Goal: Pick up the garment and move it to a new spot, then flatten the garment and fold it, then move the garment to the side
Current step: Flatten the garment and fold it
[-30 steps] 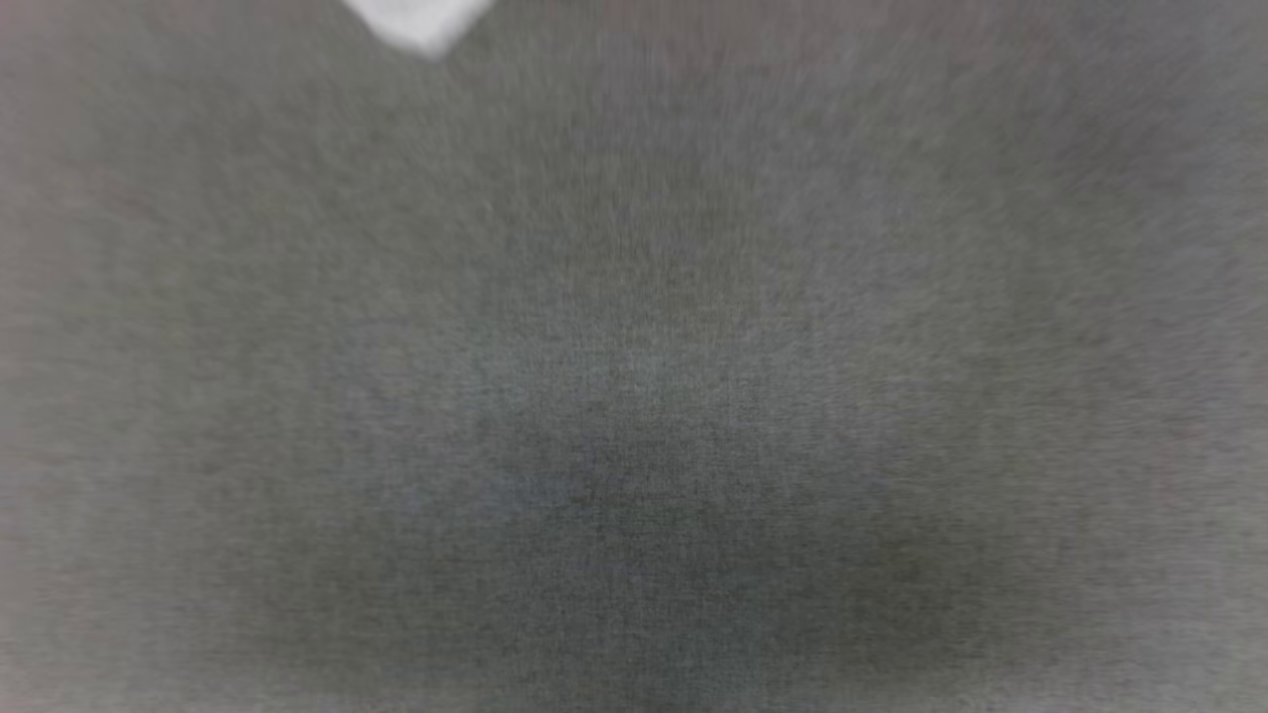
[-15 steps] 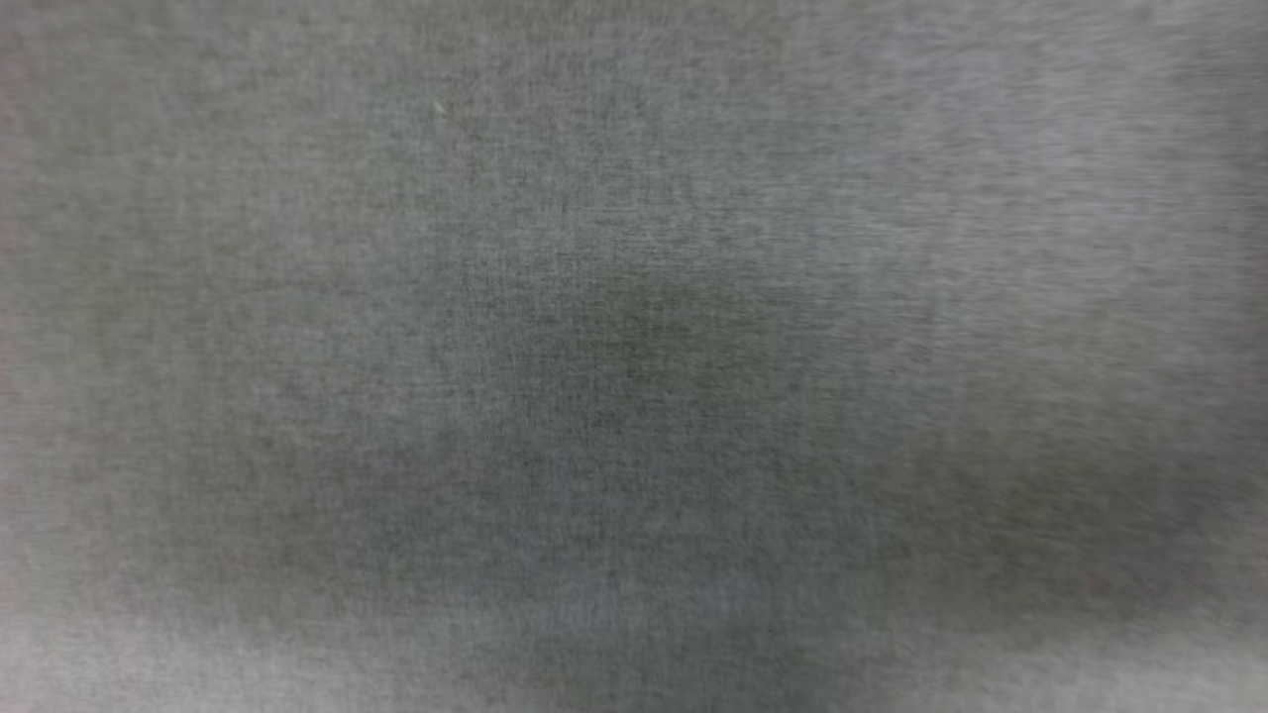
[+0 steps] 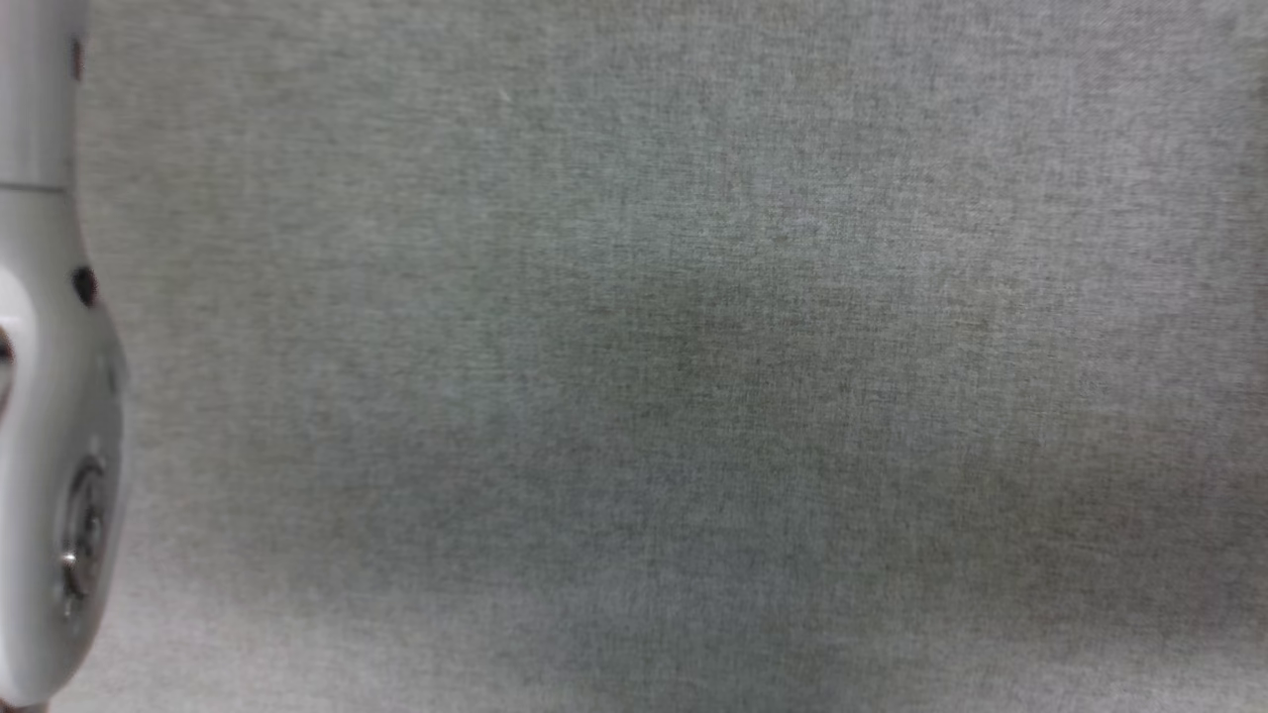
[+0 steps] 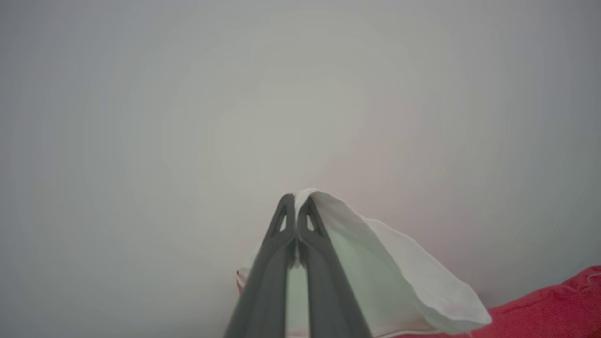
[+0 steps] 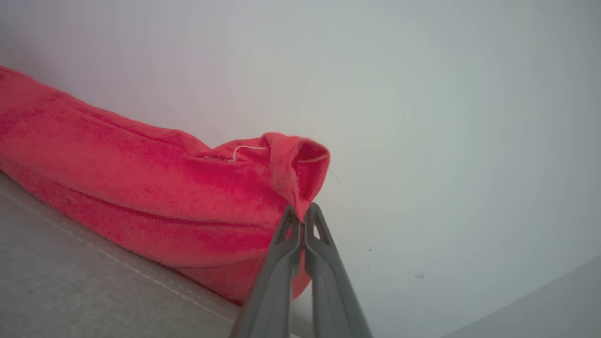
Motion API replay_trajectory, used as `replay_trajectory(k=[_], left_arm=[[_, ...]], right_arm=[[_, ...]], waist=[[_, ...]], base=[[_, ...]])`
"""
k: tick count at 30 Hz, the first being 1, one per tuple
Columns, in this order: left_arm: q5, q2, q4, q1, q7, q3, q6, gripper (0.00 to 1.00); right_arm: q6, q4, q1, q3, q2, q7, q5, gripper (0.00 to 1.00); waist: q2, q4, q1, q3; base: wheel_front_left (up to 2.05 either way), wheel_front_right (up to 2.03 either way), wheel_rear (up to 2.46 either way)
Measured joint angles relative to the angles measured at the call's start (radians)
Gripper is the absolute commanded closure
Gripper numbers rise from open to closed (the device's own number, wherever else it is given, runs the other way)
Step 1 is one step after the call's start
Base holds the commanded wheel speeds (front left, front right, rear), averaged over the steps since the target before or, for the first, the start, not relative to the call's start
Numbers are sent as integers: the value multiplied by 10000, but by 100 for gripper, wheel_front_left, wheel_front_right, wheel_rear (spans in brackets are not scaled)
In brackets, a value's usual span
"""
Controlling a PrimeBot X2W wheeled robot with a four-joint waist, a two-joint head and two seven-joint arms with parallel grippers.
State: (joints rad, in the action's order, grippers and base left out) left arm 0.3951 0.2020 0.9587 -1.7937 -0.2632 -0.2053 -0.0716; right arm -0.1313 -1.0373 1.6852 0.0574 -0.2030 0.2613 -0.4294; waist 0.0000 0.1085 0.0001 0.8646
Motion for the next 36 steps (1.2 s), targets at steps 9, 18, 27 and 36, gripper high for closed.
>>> replay_trajectory(k=[9,18,27,36], left_arm=[[-59,105,1264,1661,0,-105,-424,100],[374,-211,1898,3873,370,-1120,-564,100],[1779,376,309,6880,1252,-2571,-600,100],[2648,1532,-2079,10545,2382,-2976,-366,100]], right_arm=[[0,-1191,-1142,-943,-27,0,1164,100],[0,-2146,-2922,-2660,-322,-2,3304,100],[0,-1900,-5454,-5060,-719,-249,6052,100],[-2,2328,-8970,-7647,-3379,-1985,10061,100]], waist=[[0,111,-1,-1169],[0,233,0,-3005],[0,396,0,-4883],[0,537,-1,-6489]], base=[[0,0,0],[0,0,0],[0,0,0],[0,0,0]])
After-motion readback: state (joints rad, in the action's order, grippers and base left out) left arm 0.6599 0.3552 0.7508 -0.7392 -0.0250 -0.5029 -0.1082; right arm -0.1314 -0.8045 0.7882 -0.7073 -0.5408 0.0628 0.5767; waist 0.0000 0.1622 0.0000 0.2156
